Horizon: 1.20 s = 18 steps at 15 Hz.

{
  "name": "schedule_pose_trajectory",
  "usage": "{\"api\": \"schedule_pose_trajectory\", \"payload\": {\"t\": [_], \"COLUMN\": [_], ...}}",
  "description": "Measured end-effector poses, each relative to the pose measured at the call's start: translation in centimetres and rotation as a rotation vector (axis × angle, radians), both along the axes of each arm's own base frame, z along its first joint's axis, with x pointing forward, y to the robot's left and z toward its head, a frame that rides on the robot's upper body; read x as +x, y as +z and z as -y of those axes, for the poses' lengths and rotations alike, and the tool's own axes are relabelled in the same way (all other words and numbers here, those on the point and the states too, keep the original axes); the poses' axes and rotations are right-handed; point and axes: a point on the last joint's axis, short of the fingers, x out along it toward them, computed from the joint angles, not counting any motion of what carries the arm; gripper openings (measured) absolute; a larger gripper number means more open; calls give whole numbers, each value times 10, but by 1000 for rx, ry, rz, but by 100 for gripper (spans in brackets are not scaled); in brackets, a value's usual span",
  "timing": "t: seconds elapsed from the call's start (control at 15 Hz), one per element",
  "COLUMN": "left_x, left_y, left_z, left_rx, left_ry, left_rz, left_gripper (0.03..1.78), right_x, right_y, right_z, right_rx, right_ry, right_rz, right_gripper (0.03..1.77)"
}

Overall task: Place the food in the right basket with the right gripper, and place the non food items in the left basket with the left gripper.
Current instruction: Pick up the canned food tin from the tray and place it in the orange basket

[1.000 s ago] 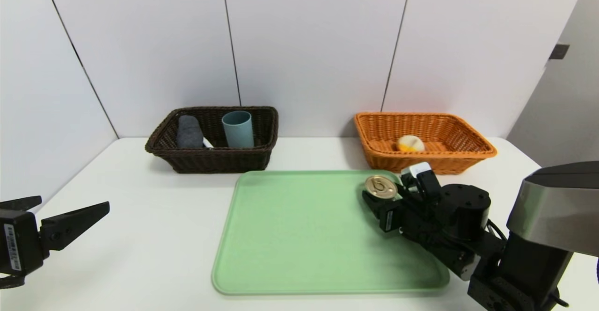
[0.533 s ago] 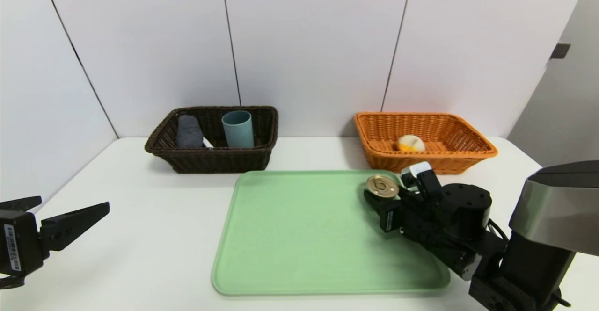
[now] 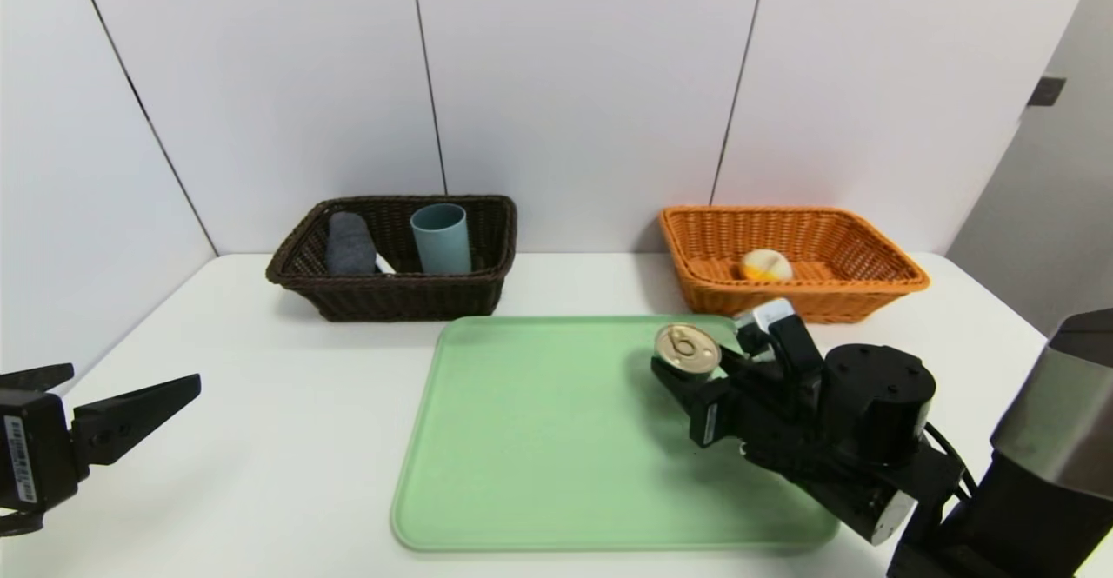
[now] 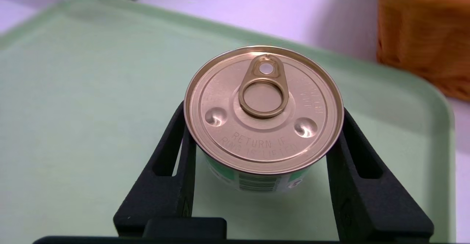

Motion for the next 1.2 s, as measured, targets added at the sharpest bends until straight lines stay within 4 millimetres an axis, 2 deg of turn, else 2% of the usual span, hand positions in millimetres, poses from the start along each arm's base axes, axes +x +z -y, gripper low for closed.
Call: {"api": "schedule_pose_trajectory", "payload": {"t": [0.27, 0.53, 0.87, 1.07, 1.2], "left_x": [0, 2, 5, 7, 8], "left_y": [0, -2, -1, -1, -1], "left_z": [0, 1, 2, 2, 2], "left_rx": [1, 4, 5, 5, 6], "left_ry": [1, 1, 1, 0, 0], "left_rz": [-3, -13, -18, -19, -22], "left_gripper": [169, 169, 169, 169, 169], "right_x": [-12, -13, 5, 22, 34], "right_y": [33, 72, 146, 192, 213], "right_z": [-4, -4, 8, 27, 45], "right_rx": [47, 79, 95, 92, 77], "right_ry": [30, 31, -32, -102, -152], "right_rz": [80, 131, 165, 161, 119], "right_gripper": [97, 97, 97, 97, 97]}}
